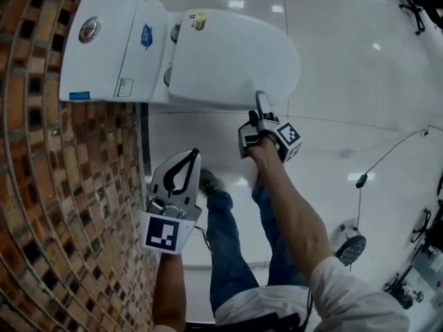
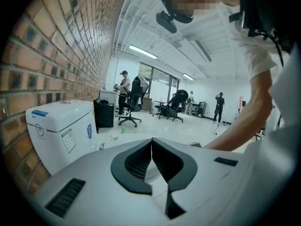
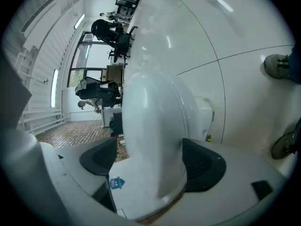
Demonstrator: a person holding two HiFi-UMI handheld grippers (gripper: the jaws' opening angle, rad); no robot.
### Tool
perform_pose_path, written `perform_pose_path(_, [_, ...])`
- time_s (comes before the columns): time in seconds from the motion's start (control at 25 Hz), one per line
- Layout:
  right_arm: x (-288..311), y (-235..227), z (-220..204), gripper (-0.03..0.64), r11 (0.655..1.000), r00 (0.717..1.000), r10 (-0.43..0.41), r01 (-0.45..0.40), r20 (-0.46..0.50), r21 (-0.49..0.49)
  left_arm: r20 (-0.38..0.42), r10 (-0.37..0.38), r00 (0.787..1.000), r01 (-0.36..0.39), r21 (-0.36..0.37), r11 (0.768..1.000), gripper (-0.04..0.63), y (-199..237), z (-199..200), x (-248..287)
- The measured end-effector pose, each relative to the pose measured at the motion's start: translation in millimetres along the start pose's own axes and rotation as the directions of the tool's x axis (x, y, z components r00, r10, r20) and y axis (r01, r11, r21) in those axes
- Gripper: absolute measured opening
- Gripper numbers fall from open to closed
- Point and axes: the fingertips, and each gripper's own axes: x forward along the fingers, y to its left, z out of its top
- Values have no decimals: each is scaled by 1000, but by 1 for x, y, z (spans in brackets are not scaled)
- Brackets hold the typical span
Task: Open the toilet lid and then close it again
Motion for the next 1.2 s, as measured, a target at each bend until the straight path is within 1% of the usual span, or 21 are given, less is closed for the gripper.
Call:
perform_pose_path(0.2, [10,-1,0,424,994,993,-106,106,60,-2,9,31,999,-31,-38,999,-5,22,-2,-3])
perform_pose_path(0.24, [11,-4,1,425,991,989,-135,135,68,1,12,37,999,-37,-40,999,-5,25,-1,-2])
perform_pose_path(0.32, [13,-11,3,415,976,974,-218,218,68,2,15,44,999,-44,-40,998,-5,29,1,-1])
perform_pose_path(0.36, [13,-14,3,349,966,963,-260,260,65,3,15,47,999,-46,-41,998,-4,30,1,-1])
perform_pose_path(0.4, [13,-16,3,336,959,956,-284,285,66,4,14,49,999,-48,-43,998,-5,30,1,0])
perform_pose_path(0.44, [12,-17,3,331,957,954,-291,292,71,3,11,51,999,-51,-46,998,-5,31,0,0])
perform_pose_path(0.48, [11,-17,3,314,957,954,-291,291,73,5,7,54,999,-53,-49,997,-5,31,0,0])
perform_pose_path(0.56, [6,-16,1,251,955,953,-295,295,71,19,5,58,998,-58,-56,997,-5,30,2,-1])
perform_pose_path(0.6, [3,-14,1,239,955,952,-297,296,73,20,8,61,998,-60,-57,997,-5,30,5,-2])
perform_pose_path(0.64, [0,-11,1,208,956,953,-293,293,79,8,10,62,998,-62,-56,997,-5,29,7,-4])
perform_pose_path(0.76, [-11,9,-2,184,963,966,-237,248,105,-103,17,71,997,-70,-46,996,-5,29,14,-9])
perform_pose_path(0.84, [-18,26,-9,168,957,975,-195,214,109,-198,21,82,996,-81,-42,996,-5,31,17,-12])
perform_pose_path(0.96, [-28,47,-20,145,926,985,-142,168,100,-338,26,99,995,-98,-40,994,-5,34,22,-19])
perform_pose_path(1.08, [-36,60,-30,127,888,991,-95,128,96,-442,27,113,993,-112,-29,993,-5,36,26,-28])
perform_pose_path(1.2, [-44,75,-38,112,821,995,-46,88,88,-564,38,124,992,-124,-19,992,-5,39,30,-35])
